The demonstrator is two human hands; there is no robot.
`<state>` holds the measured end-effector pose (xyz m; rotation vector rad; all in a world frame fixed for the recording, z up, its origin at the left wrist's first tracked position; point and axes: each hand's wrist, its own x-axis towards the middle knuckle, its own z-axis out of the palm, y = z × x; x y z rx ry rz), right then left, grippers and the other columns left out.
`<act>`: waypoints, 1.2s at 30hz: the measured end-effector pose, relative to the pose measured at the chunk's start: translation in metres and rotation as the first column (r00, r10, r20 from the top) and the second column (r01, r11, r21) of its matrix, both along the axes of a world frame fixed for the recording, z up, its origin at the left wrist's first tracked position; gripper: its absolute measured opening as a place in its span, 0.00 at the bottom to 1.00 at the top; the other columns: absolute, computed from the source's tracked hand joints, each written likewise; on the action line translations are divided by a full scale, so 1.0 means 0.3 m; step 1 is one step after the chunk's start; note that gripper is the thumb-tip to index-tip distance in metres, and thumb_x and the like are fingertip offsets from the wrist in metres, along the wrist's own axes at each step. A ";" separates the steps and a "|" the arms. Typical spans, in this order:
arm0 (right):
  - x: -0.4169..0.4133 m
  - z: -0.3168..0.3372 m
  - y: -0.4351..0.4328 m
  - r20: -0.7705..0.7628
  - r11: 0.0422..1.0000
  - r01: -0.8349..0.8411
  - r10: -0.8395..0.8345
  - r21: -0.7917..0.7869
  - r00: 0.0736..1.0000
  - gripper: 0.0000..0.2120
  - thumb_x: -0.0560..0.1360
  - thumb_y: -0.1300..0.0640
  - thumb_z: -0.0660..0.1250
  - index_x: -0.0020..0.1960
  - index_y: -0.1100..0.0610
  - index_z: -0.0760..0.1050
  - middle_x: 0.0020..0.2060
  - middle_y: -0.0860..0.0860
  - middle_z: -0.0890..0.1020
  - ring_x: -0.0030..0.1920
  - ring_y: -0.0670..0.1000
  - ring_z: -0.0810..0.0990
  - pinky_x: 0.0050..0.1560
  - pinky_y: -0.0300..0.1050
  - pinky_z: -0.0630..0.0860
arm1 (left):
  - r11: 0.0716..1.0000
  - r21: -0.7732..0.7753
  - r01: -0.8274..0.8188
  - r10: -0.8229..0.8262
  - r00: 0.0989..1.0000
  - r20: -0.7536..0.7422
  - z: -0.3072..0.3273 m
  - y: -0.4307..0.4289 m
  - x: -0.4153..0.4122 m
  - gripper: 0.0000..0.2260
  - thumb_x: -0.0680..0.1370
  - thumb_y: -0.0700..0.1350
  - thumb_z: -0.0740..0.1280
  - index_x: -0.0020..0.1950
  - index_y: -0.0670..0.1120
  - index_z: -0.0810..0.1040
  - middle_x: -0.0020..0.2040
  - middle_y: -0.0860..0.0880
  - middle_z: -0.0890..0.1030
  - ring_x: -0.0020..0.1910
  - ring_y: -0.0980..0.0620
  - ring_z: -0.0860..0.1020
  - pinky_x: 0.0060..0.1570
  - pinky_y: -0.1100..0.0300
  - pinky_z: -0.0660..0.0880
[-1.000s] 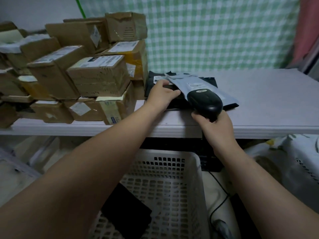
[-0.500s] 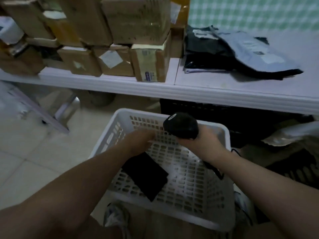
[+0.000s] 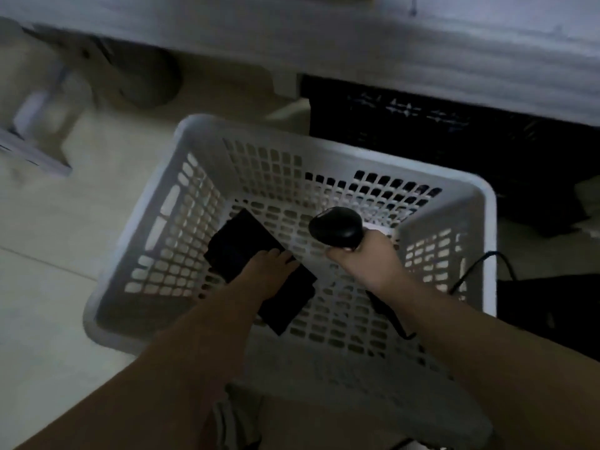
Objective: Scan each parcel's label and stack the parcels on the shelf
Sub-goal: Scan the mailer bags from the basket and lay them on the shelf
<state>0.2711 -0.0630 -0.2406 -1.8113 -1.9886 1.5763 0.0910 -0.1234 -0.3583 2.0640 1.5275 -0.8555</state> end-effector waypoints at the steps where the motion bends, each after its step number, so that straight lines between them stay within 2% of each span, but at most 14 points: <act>1: 0.008 -0.031 0.001 0.017 1.000 0.001 -0.001 -0.024 1.000 0.18 0.75 0.59 0.69 0.32 0.56 0.63 0.25 0.51 0.66 0.28 0.49 0.66 0.28 0.40 0.61 | 1.000 -0.012 0.018 -0.018 1.000 -0.017 -0.034 0.009 0.002 0.29 0.81 0.44 0.60 0.78 0.48 0.50 0.77 0.45 0.54 0.73 0.42 0.60 0.69 0.49 0.63; 5: 0.024 -0.119 0.008 0.094 0.998 -0.008 0.013 -0.056 0.995 0.16 0.74 0.58 0.71 0.32 0.55 0.67 0.25 0.48 0.70 0.27 0.44 0.70 0.21 0.29 0.62 | 0.995 -0.059 0.075 -0.080 0.992 -0.098 -0.132 0.009 0.020 0.28 0.82 0.44 0.59 0.78 0.49 0.49 0.78 0.44 0.53 0.74 0.42 0.57 0.73 0.48 0.57; 9: 0.025 -0.156 0.038 0.100 0.999 -0.008 0.013 -0.046 0.995 0.16 0.75 0.59 0.70 0.33 0.59 0.67 0.26 0.52 0.70 0.27 0.47 0.68 0.22 0.32 0.63 | 0.988 -0.031 0.153 -0.157 0.973 -0.171 -0.121 0.026 0.030 0.28 0.81 0.46 0.61 0.77 0.48 0.52 0.76 0.43 0.54 0.73 0.40 0.56 0.70 0.46 0.56; 11: 0.021 -0.159 0.048 0.090 0.998 0.030 -0.025 -0.047 0.996 0.16 0.75 0.58 0.70 0.34 0.58 0.67 0.26 0.51 0.69 0.27 0.47 0.68 0.23 0.34 0.64 | 0.986 -0.028 0.164 -0.166 0.973 -0.161 -0.113 0.025 0.021 0.27 0.81 0.46 0.61 0.77 0.48 0.54 0.76 0.43 0.54 0.74 0.40 0.56 0.70 0.45 0.54; 13: 0.020 -0.154 0.049 0.079 0.998 0.050 -0.046 -0.050 0.996 0.15 0.75 0.57 0.70 0.35 0.57 0.66 0.27 0.51 0.68 0.27 0.48 0.67 0.25 0.36 0.63 | 0.985 -0.005 0.172 -0.171 0.976 -0.137 -0.105 0.023 0.012 0.22 0.82 0.45 0.59 0.75 0.49 0.59 0.74 0.44 0.62 0.71 0.41 0.60 0.70 0.46 0.55; 15: 0.024 -0.138 0.038 0.079 0.997 0.050 -0.046 -0.054 0.996 0.13 0.75 0.57 0.70 0.37 0.58 0.68 0.27 0.51 0.69 0.28 0.48 0.68 0.25 0.36 0.63 | 0.978 0.024 0.208 -0.203 0.969 -0.142 -0.075 0.022 0.008 0.17 0.82 0.45 0.58 0.72 0.49 0.65 0.66 0.47 0.72 0.66 0.44 0.68 0.68 0.49 0.58; 18: 0.034 -0.095 0.003 0.063 0.998 0.042 -0.040 -0.036 0.997 0.14 0.75 0.55 0.69 0.35 0.55 0.68 0.27 0.50 0.70 0.29 0.47 0.69 0.26 0.37 0.62 | 0.968 0.082 0.236 -0.224 0.965 -0.135 0.012 0.024 0.001 0.15 0.82 0.44 0.58 0.68 0.49 0.69 0.61 0.49 0.75 0.62 0.47 0.71 0.65 0.53 0.59; 22: 0.039 0.015 -0.041 0.019 0.999 0.033 -0.033 0.024 0.999 0.10 0.74 0.57 0.70 0.37 0.59 0.73 0.30 0.52 0.75 0.34 0.51 0.74 0.31 0.42 0.66 | 0.981 0.163 0.106 -0.105 0.994 -0.015 0.183 0.051 0.002 0.12 0.81 0.44 0.59 0.63 0.50 0.74 0.60 0.48 0.77 0.61 0.47 0.72 0.63 0.55 0.60; 25: 0.036 0.146 -0.047 -0.020 0.994 0.046 -0.045 0.098 0.999 0.12 0.73 0.57 0.71 0.34 0.57 0.73 0.28 0.51 0.75 0.30 0.46 0.74 0.25 0.35 0.66 | 0.967 0.255 0.024 -0.041 0.997 0.059 0.333 0.067 0.015 0.09 0.80 0.45 0.60 0.56 0.46 0.77 0.55 0.45 0.79 0.57 0.44 0.75 0.55 0.55 0.64; 29: 0.037 0.388 -0.059 -0.101 0.983 0.025 -0.007 0.181 0.995 0.16 0.74 0.57 0.71 0.31 0.55 0.69 0.26 0.49 0.72 0.29 0.46 0.71 0.25 0.36 0.64 | 0.866 0.470 -0.172 0.046 0.963 0.267 0.563 0.054 0.004 0.13 0.78 0.49 0.65 0.61 0.47 0.79 0.59 0.44 0.80 0.59 0.42 0.76 0.58 0.52 0.70; 32: 0.054 0.546 -0.079 -0.189 0.947 0.082 -0.023 0.311 0.982 0.08 0.73 0.56 0.72 0.40 0.59 0.77 0.33 0.51 0.78 0.34 0.47 0.76 0.31 0.39 0.69 | 0.790 0.549 -0.272 0.078 0.933 0.351 0.775 0.033 0.007 0.13 0.79 0.50 0.63 0.61 0.48 0.79 0.58 0.44 0.80 0.58 0.42 0.75 0.55 0.53 0.68; 34: 0.074 0.623 -0.091 -0.339 0.905 0.216 -0.087 0.366 0.937 0.09 0.72 0.56 0.74 0.48 0.60 0.80 0.36 0.50 0.80 0.38 0.47 0.78 0.38 0.39 0.72 | 0.715 0.633 -0.296 0.062 0.929 0.364 0.910 0.009 0.003 0.12 0.80 0.51 0.62 0.60 0.50 0.79 0.56 0.48 0.80 0.58 0.45 0.73 0.54 0.55 0.63; 36: 0.113 0.677 -0.098 -0.520 0.901 0.352 -0.180 0.253 0.835 0.11 0.72 0.54 0.74 0.52 0.56 0.81 0.40 0.49 0.83 0.42 0.48 0.81 0.45 0.44 0.77 | 0.633 0.659 -0.406 0.084 0.883 0.462 1.026 -0.028 -0.005 0.10 0.80 0.51 0.64 0.57 0.49 0.80 0.48 0.51 0.79 0.55 0.48 0.71 0.52 0.56 0.60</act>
